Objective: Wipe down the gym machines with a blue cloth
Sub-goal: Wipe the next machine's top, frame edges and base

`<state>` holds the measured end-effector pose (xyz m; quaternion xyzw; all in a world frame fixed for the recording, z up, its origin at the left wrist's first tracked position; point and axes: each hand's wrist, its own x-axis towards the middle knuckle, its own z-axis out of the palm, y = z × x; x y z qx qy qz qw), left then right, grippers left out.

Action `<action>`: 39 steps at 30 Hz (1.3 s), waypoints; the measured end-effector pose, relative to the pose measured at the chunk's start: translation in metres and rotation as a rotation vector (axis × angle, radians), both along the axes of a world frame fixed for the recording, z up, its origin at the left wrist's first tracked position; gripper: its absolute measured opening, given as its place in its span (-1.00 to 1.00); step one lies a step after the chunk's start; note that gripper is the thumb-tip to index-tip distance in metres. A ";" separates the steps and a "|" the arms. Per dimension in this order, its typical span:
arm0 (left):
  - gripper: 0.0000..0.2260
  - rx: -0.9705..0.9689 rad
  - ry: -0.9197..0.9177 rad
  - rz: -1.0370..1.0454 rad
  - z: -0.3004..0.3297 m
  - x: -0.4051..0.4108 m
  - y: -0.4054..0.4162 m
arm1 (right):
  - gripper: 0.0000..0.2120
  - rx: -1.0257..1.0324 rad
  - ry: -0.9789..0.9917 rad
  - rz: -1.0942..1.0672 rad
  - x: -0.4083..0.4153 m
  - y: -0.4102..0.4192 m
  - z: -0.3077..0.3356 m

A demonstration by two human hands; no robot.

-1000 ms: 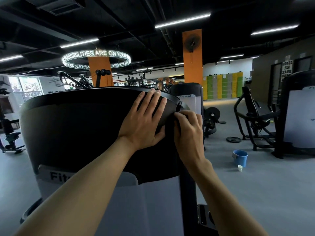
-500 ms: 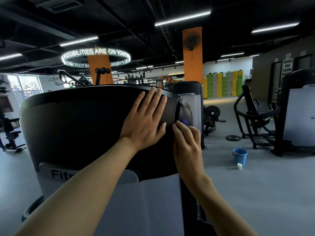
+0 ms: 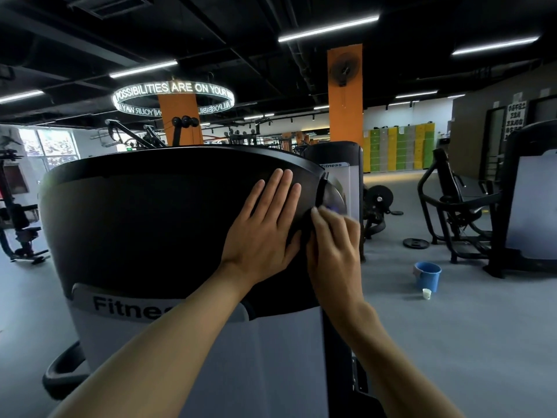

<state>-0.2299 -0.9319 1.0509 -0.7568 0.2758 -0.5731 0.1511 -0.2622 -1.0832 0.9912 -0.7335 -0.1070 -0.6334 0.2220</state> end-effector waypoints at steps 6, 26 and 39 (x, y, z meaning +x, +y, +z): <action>-0.33 0.033 -0.008 0.005 -0.024 -0.002 0.004 | -0.73 -0.079 0.037 0.067 -0.012 -0.012 -0.043; -0.33 -0.002 -0.025 0.004 -0.026 -0.001 0.002 | -0.62 0.133 0.042 0.094 -0.009 -0.005 -0.004; -0.34 -0.012 -0.008 0.000 -0.027 -0.002 0.002 | -0.57 0.056 0.079 0.084 -0.014 -0.005 -0.092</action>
